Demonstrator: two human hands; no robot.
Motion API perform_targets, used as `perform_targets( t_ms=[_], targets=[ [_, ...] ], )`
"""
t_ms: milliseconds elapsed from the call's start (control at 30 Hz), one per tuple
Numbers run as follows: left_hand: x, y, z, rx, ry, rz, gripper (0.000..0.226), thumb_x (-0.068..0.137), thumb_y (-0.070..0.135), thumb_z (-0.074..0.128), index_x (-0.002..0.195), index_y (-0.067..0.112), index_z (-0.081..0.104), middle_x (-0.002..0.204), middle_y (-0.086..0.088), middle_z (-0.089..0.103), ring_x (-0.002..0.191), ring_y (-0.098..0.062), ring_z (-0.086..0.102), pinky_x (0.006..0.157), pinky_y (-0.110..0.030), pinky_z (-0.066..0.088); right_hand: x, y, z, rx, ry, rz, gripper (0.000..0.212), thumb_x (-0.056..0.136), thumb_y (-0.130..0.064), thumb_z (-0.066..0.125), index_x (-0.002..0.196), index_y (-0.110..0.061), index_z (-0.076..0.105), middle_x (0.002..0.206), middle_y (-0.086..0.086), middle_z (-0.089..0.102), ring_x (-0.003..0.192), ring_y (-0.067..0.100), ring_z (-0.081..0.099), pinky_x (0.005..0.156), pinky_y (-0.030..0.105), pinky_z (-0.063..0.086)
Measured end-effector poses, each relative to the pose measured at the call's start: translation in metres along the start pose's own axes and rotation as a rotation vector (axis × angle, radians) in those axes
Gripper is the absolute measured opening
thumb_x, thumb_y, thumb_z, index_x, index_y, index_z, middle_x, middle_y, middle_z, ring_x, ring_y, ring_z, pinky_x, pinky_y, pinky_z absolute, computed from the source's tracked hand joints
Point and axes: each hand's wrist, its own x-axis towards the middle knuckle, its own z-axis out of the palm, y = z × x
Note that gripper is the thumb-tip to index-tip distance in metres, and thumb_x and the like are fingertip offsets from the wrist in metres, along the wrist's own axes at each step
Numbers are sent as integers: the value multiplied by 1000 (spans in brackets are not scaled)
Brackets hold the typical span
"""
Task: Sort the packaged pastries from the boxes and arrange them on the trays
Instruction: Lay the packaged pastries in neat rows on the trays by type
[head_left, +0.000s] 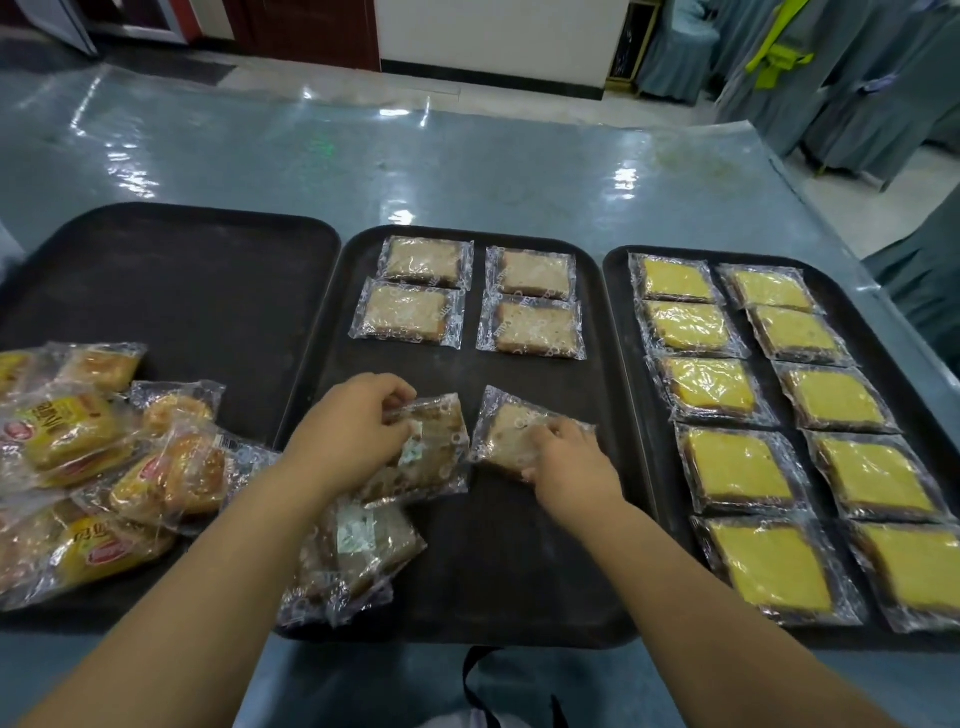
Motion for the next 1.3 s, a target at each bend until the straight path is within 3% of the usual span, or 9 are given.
perform_targets(
  t_ms=[200,367,467,567,667,733,867,1067,1300],
  targets=[
    [32,3,-11,11,228,195,26,81,12,66,103,25,67,97,13,54,95,-11,52,85,-27,44,18,7,-10,3,37,-4,54,87,-2,48,138,-18,40,147,5,30,134,26,28,102,40,37],
    [57,-5,-3,186,315,381,25,71,2,73,89,20,72,92,5,65,88,-26,55,76,-41,47,28,6,-9,-1,66,4,54,87,-2,46,139,-18,39,148,7,28,133,28,28,105,40,35],
    [62,-15,6,336,230,318,24,75,6,69,90,24,71,101,7,66,100,-27,56,86,-42,38,33,5,-9,14,61,18,55,87,-2,46,139,-19,39,148,6,27,134,28,28,106,39,34],
    [61,-28,11,488,10,192,27,81,14,62,104,29,63,116,11,58,114,-18,49,100,-39,30,33,5,-8,31,73,20,59,85,-1,47,140,-21,38,149,6,26,135,28,26,107,40,33],
    [54,-34,18,370,-135,161,38,85,24,61,122,29,55,131,8,49,121,-17,45,101,-36,38,32,3,-3,33,71,11,63,84,-3,48,141,-26,35,151,8,22,138,30,18,112,44,25],
    [48,-33,24,337,-256,148,45,89,39,57,132,35,47,145,7,36,134,-19,31,108,-37,33,29,1,3,30,54,-2,62,88,-11,48,143,-32,30,154,11,13,141,34,8,115,48,15],
    [40,-28,36,497,-438,80,56,88,65,38,141,49,26,157,5,-3,143,-30,-7,116,-46,4,21,2,12,-13,-15,-63,60,96,-41,43,148,-40,13,158,11,-11,143,35,-15,117,48,-3],
    [40,-26,48,576,-436,-3,66,83,76,22,142,54,6,156,1,-17,140,-39,-18,116,-50,-4,24,6,12,-22,-60,-98,67,92,-59,38,148,-43,5,157,9,-19,142,31,-22,116,45,-8],
    [55,-26,53,606,-387,-24,66,79,80,21,140,59,6,157,-1,-14,140,-42,-15,115,-54,-3,45,7,7,-54,-54,-120,73,89,-66,38,148,-45,0,156,9,-21,142,31,-23,116,45,-9]
  ],
)
